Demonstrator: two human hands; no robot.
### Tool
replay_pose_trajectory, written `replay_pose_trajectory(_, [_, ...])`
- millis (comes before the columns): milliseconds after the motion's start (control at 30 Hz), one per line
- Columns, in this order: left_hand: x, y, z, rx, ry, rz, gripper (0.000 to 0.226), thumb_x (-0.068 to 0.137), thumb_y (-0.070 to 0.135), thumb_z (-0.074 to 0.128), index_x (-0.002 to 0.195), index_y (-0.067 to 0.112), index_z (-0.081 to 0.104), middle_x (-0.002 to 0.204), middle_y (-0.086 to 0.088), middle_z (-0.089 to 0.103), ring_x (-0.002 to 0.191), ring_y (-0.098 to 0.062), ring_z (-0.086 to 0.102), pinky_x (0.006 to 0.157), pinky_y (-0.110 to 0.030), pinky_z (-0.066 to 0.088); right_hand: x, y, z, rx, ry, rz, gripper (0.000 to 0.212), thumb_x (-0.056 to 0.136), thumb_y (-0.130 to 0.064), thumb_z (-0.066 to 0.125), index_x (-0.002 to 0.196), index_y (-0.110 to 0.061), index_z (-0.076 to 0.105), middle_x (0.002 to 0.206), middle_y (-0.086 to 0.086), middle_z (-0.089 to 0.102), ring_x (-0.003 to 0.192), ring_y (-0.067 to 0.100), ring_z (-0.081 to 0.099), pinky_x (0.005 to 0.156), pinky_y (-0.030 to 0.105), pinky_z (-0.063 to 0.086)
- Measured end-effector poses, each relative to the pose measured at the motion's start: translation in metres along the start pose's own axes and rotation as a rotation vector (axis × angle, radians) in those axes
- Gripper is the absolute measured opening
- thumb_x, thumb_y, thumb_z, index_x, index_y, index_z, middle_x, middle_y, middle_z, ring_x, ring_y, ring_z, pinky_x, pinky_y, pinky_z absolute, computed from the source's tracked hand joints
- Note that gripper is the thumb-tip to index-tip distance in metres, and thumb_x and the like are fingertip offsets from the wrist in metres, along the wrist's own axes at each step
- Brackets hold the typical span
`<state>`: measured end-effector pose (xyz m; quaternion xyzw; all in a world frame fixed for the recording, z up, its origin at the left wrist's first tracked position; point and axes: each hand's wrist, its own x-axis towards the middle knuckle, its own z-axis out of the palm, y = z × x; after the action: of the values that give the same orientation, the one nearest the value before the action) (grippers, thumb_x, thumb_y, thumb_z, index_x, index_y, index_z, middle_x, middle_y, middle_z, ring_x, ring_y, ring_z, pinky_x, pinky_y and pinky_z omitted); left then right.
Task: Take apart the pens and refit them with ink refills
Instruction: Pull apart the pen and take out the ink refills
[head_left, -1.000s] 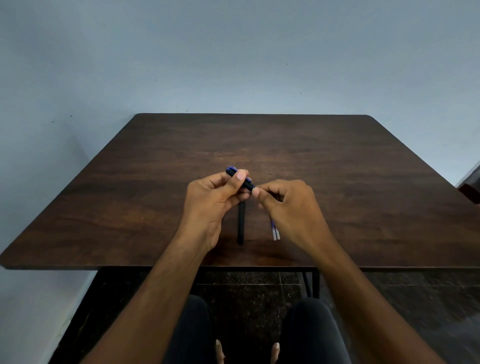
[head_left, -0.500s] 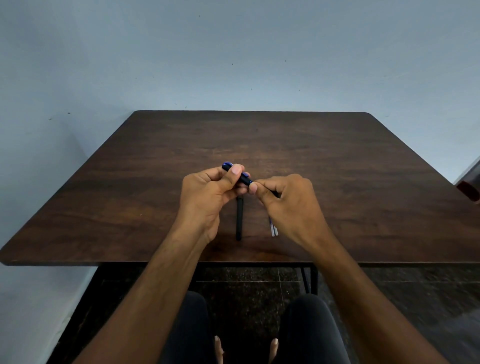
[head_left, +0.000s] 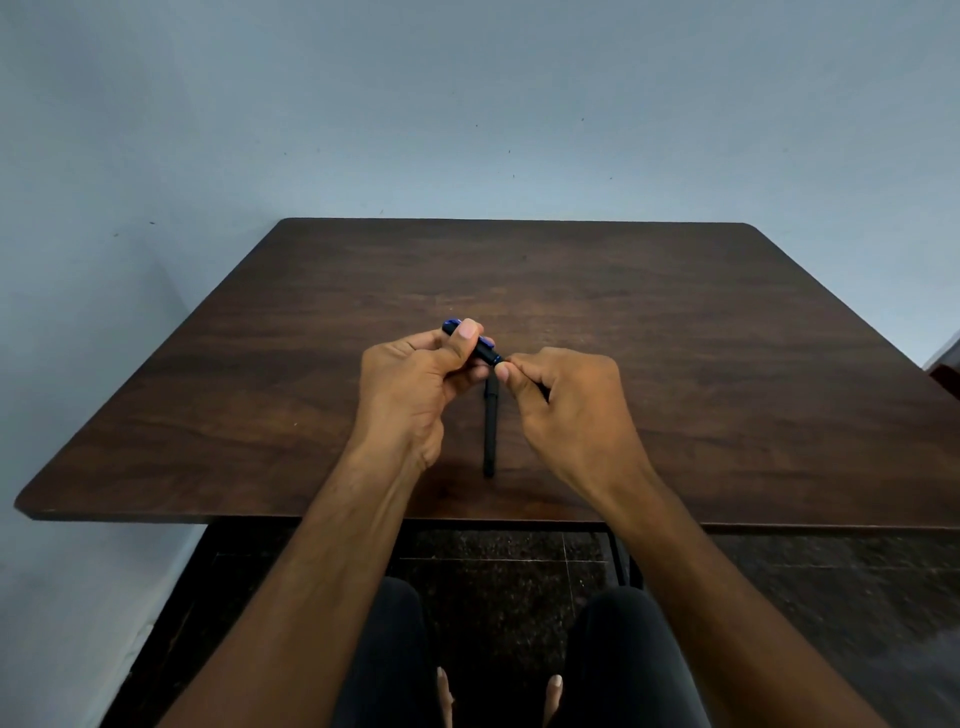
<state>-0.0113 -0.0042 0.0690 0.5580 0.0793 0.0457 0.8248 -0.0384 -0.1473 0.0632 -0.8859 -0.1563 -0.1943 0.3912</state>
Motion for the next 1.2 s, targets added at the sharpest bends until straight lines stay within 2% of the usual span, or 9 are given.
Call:
replay_pose_trajectory(133, [-0.002,-0.003,0.003,0.01,0.008,-0.029,0.018,0.09,0.007,0.07,0.074,-0.001,0.072,0.071,-0.009,0.074,0.065,-0.017,0.066,0.062,-0.022,0.057,0.0,0.0,0.001,0.108,-0.026,0.056,0.032,0.101,-0.02,0.061,0.082,0.002,0.075,0.051,0.005,0.05,0.045,0.011,0.039,0.042,0.022,0.032])
replay_pose_trajectory(333, [0.032,0.044,-0.044,-0.188,0.225,0.081,0.019,0.098,0.008,0.06,0.08,0.003,0.062,0.063,-0.004,0.066,0.055,-0.013,0.062,0.058,-0.02,0.055,-0.015,0.019,-0.014,-0.028,0.061,0.063,0.042,0.099,-0.019,0.065,0.062,0.001,0.06,0.05,0.01,0.052,0.047,0.021,0.044,0.048,0.028,0.03])
replay_pose_trajectory(433, [0.036,0.045,-0.052,-0.034,0.083,0.07,0.016,0.097,0.012,0.062,0.084,0.003,0.065,0.065,-0.002,0.069,0.058,-0.012,0.064,0.062,-0.021,0.056,-0.016,0.024,-0.015,0.029,0.07,0.119,0.041,0.099,-0.021,0.065,0.062,-0.003,0.065,0.051,0.01,0.056,0.043,0.011,0.043,0.043,0.018,0.028])
replay_pose_trajectory(533, [0.032,0.02,-0.037,0.091,-0.001,0.033,0.019,0.09,0.015,0.071,0.088,-0.004,0.07,0.069,-0.008,0.071,0.054,-0.013,0.063,0.058,-0.021,0.055,-0.012,0.019,-0.008,0.075,0.059,0.12,0.034,0.099,-0.024,0.065,0.067,-0.012,0.071,0.056,0.018,0.059,0.046,0.011,0.039,0.043,0.031,0.032])
replay_pose_trajectory(667, [0.037,-0.002,-0.045,0.325,0.009,-0.035,0.036,0.07,0.023,0.087,0.088,-0.005,0.074,0.068,-0.015,0.073,0.052,-0.016,0.065,0.054,-0.023,0.056,-0.012,0.021,-0.005,0.113,0.003,0.17,0.038,0.099,-0.025,0.064,0.065,-0.008,0.069,0.061,0.018,0.064,0.047,0.014,0.046,0.046,0.033,0.042])
replay_pose_trajectory(800, [0.047,-0.018,-0.041,0.707,0.038,0.021,0.026,0.072,0.023,0.09,0.089,0.008,0.077,0.066,-0.007,0.074,0.05,-0.012,0.064,0.051,-0.023,0.052,-0.013,0.026,-0.002,0.177,-0.025,0.25,0.039,0.099,-0.025,0.063,0.068,-0.003,0.071,0.059,0.015,0.065,0.041,0.005,0.04,0.04,0.016,0.032])
replay_pose_trajectory(900, [0.052,-0.024,-0.034,0.932,0.086,0.093,0.029,0.068,0.034,0.092,0.087,0.017,0.078,0.065,-0.001,0.073,0.051,-0.008,0.065,0.051,-0.022,0.052,-0.015,0.028,0.002,0.223,-0.036,0.298,0.04,0.099,-0.024,0.062,0.064,-0.005,0.069,0.049,0.007,0.056,0.04,0.005,0.037,0.041,0.015,0.031])
replay_pose_trajectory(967, [0.056,-0.027,-0.032,1.012,0.118,0.134,0.034,0.065,0.041,0.091,0.089,0.02,0.078,0.069,0.004,0.072,0.06,-0.007,0.067,0.059,-0.021,0.053,-0.016,0.029,0.004,0.238,-0.035,0.323,0.04,0.099,-0.026,0.062,0.063,-0.009,0.07,0.047,-0.001,0.051,0.041,0.008,0.037,0.041,0.017,0.032])
replay_pose_trajectory(1200, [0.058,-0.036,-0.031,1.078,0.141,0.16,0.042,0.066,0.05,0.088,0.093,0.019,0.078,0.066,0.013,0.062,0.063,0.002,0.058,0.052,-0.014,0.04,-0.016,0.034,0.007,0.308,-0.034,0.379,0.036,0.099,-0.028,0.063,0.069,-0.012,0.074,0.047,-0.001,0.051,0.045,0.015,0.04,0.048,0.03,0.038])
